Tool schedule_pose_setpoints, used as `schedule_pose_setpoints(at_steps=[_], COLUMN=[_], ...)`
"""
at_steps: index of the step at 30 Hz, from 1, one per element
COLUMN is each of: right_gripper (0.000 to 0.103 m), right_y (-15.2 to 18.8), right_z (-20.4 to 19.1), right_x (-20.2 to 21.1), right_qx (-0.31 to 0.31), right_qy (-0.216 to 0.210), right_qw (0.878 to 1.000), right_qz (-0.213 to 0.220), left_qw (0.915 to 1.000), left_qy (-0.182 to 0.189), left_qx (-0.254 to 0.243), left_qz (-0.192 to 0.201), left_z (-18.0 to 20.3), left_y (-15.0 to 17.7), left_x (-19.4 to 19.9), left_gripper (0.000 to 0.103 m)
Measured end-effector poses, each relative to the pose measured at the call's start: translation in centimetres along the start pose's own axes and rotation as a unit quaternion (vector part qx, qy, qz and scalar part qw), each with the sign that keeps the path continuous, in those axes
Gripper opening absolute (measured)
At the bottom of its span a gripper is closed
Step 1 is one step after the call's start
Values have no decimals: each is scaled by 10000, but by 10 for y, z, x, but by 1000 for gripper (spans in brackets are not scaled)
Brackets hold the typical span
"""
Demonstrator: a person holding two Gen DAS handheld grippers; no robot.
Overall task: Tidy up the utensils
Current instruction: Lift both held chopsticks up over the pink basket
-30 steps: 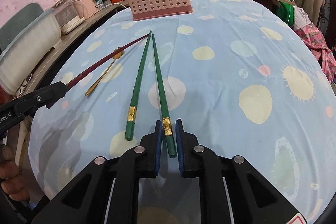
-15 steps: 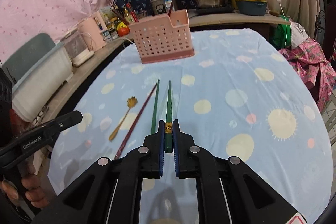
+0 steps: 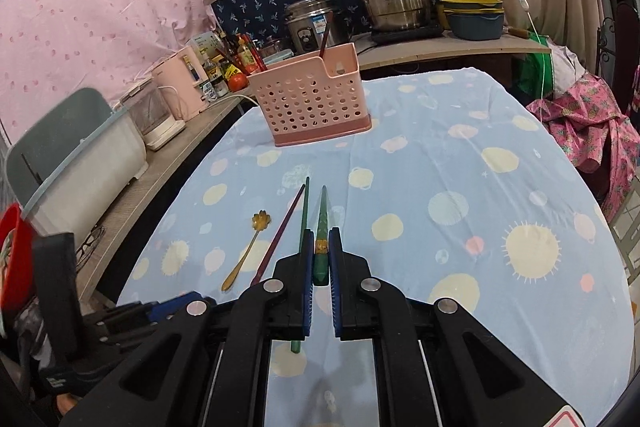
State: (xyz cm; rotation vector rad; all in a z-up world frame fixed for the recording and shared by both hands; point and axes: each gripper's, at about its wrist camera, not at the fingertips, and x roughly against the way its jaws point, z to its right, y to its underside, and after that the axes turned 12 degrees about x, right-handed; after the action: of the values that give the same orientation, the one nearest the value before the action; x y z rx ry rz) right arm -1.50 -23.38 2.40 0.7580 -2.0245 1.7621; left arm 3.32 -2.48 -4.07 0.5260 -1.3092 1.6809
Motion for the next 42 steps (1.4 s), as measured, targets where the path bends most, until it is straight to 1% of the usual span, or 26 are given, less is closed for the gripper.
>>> schedule_pose_setpoints(at_steps=[1, 4, 9, 11, 12, 16, 19, 21, 24, 27, 30, 32, 36, 42], right_gripper=[7, 7, 7, 7, 7, 7, 7, 7, 7, 7, 7, 7, 7, 7], right_y=[1, 3, 5, 6, 7, 8, 6, 1, -14, -33, -56, -69, -95, -129], right_z=[-1, -1, -2, -3, -4, -6, -6, -6, -6, -5, -2, 1, 7, 18], right_x=[0, 0, -1, -2, -2, -2, 0, 4, 10, 14, 16, 15, 8, -5], right_qx=[0, -11, -5, -3, 2, 3, 25, 53, 155, 255, 315, 316, 328, 262], right_qy=[-6, -13, -14, -23, -25, -32, -14, 11, 69, 117, 137, 127, 162, 196], right_qw=[10000, 10000, 10000, 10000, 10000, 10000, 10000, 10000, 9996, 9988, 9973, 9965, 9951, 9938], right_qz=[-14, -17, -30, -49, -60, -77, -31, 31, 206, 405, 646, 766, 922, 1064], left_qw=[10000, 9998, 10000, 9999, 9999, 9999, 10000, 9996, 9978, 9939, 9899, 9869, 9817, 9758], left_qy=[-67, -88, -73, -72, -56, 26, 55, 132, 238, 343, 467, 550, 551, 661], left_qx=[-7, 65, -21, -85, -97, -83, -51, 9, 16, -31, -12, -6, -69, -16], left_qz=[-65, -149, -55, -54, -81, -95, 65, 243, 612, 1050, 1340, 1515, 1821, 2083], left_z=[-1, -6, -4, -2, -1, 0, 1, 2, 7, 15, 20, 25, 38, 49], left_y=[3, 7, 10, 12, 12, 11, 4, -7, -30, -60, -90, -111, -144, -191], left_x=[-6, -14, -14, -15, -16, -12, 1, 15, 40, 63, 76, 82, 85, 86], left_gripper=[25, 25, 24, 15, 7, 7, 7, 7, 7, 7, 7, 7, 7, 7])
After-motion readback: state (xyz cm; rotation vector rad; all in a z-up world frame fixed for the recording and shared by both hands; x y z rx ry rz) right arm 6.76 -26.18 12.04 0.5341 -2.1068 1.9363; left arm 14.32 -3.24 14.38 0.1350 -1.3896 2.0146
